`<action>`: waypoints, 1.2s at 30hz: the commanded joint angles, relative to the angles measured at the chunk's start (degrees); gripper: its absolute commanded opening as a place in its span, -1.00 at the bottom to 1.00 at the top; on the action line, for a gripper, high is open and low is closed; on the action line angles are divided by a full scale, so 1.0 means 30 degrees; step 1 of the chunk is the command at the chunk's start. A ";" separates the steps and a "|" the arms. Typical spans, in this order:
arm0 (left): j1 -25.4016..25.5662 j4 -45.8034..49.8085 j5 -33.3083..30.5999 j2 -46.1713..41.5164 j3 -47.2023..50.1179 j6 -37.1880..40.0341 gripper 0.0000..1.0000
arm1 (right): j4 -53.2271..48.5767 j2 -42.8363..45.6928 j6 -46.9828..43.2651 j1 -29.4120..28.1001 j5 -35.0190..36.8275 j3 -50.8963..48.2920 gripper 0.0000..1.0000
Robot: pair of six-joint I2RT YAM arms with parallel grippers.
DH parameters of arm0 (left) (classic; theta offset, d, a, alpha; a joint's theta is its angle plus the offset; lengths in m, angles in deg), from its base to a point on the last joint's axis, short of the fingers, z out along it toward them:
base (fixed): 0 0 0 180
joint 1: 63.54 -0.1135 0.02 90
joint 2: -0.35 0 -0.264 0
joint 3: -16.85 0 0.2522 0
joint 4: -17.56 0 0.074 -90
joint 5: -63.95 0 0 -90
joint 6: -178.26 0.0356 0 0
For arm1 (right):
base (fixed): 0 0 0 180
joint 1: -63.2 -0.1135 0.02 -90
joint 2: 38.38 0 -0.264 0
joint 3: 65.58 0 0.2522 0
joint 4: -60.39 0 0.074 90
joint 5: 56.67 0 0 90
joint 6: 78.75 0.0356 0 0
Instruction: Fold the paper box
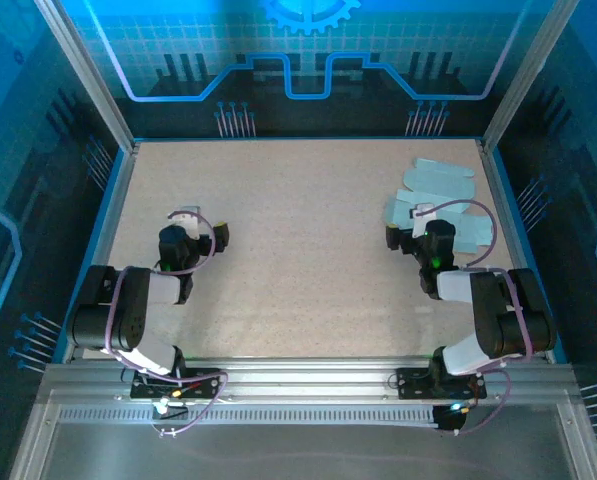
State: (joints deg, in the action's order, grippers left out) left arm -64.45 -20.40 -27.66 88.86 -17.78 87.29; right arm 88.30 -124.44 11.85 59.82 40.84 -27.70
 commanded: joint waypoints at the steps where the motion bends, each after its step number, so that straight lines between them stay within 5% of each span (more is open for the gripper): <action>1: 0.0075 -0.0160 0.0477 0.0057 -0.0408 0.0441 0.98 | 0.0960 0.0006 0.0162 -0.0192 0.0410 -0.0042 1.00; 29: 0.0129 -0.1043 0.0487 0.0035 0.0144 0.0559 0.98 | 0.1003 0.0020 0.0130 -0.0184 0.0354 -0.0050 1.00; 33: 0.0324 -0.5242 -0.0646 -0.0276 0.2375 0.0470 0.98 | -0.4261 0.1775 -0.0331 -0.0743 0.0441 0.2059 1.00; 36: 0.1124 -0.4900 -0.1166 -0.1353 0.2606 0.1291 0.98 | -0.6851 0.2878 -0.0096 -0.0904 0.0351 0.3097 1.00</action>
State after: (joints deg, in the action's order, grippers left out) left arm -62.92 -29.86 -29.47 88.05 -10.85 88.41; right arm 75.71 -119.74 11.61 58.18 40.86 -22.10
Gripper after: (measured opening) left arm 0.990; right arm 0.999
